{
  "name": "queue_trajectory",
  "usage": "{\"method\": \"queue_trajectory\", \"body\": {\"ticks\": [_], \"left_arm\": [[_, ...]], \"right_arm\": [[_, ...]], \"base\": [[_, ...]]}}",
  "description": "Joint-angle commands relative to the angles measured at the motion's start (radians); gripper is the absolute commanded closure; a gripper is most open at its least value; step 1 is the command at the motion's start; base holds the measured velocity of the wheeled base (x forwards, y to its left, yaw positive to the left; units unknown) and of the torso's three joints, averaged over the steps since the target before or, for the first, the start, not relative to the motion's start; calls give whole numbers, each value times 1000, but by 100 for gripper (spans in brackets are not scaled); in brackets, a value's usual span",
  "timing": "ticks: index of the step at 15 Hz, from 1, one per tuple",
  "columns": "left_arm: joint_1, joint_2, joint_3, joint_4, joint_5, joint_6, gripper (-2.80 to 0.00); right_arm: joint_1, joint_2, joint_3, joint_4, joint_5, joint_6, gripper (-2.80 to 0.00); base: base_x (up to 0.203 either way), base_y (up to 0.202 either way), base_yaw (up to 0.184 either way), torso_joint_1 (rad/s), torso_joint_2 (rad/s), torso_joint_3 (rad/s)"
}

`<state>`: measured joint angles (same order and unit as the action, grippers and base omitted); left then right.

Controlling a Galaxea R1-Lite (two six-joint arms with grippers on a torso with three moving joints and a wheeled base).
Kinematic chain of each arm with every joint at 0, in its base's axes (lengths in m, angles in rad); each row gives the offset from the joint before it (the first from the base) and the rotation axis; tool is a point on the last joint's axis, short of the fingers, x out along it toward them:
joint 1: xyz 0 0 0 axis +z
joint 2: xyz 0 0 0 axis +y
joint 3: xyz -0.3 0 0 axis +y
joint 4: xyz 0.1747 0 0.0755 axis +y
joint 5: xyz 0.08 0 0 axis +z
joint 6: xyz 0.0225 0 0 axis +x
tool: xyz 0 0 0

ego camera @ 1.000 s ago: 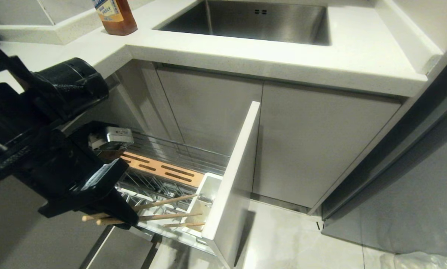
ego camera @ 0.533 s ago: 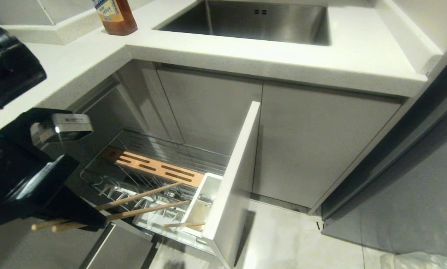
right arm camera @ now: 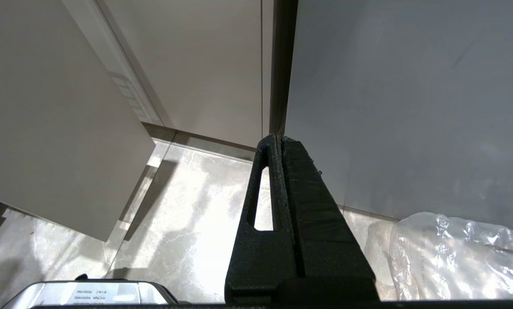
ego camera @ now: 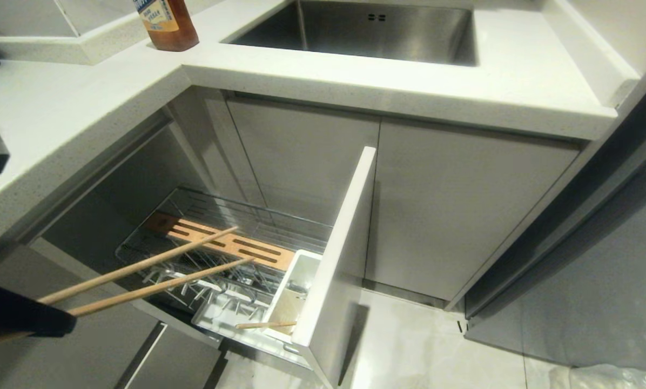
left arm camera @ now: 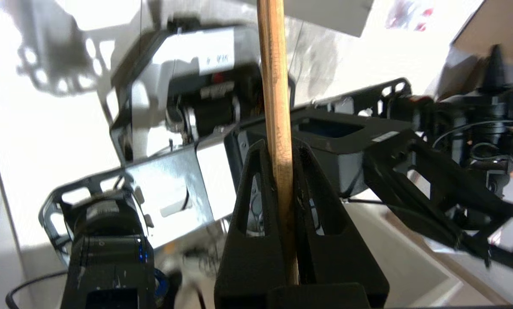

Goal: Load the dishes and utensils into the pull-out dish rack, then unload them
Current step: Take the chopsticks out of the cupboard

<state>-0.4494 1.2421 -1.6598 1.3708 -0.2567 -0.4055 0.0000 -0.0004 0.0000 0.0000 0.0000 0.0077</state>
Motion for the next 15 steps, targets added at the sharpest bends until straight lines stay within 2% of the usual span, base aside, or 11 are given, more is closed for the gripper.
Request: {"method": "queue_trajectory", "body": {"ticks": [1, 7, 12, 15], "left_arm": [[0, -67, -4, 1, 7, -1, 0], [0, -200, -9, -66, 77, 2, 0], [1, -265, -18, -113, 178, 1, 0], [5, -289, -21, -124, 201, -3, 0]], "right_arm": [[0, 0, 0, 0, 0, 0, 0], [0, 0, 0, 0, 0, 0, 0], [0, 0, 0, 0, 0, 0, 0], [0, 0, 0, 0, 0, 0, 0]], "base": [[0, 0, 0, 0, 0, 0], [0, 0, 0, 0, 0, 0], [0, 0, 0, 0, 0, 0], [0, 0, 0, 0, 0, 0]]}}
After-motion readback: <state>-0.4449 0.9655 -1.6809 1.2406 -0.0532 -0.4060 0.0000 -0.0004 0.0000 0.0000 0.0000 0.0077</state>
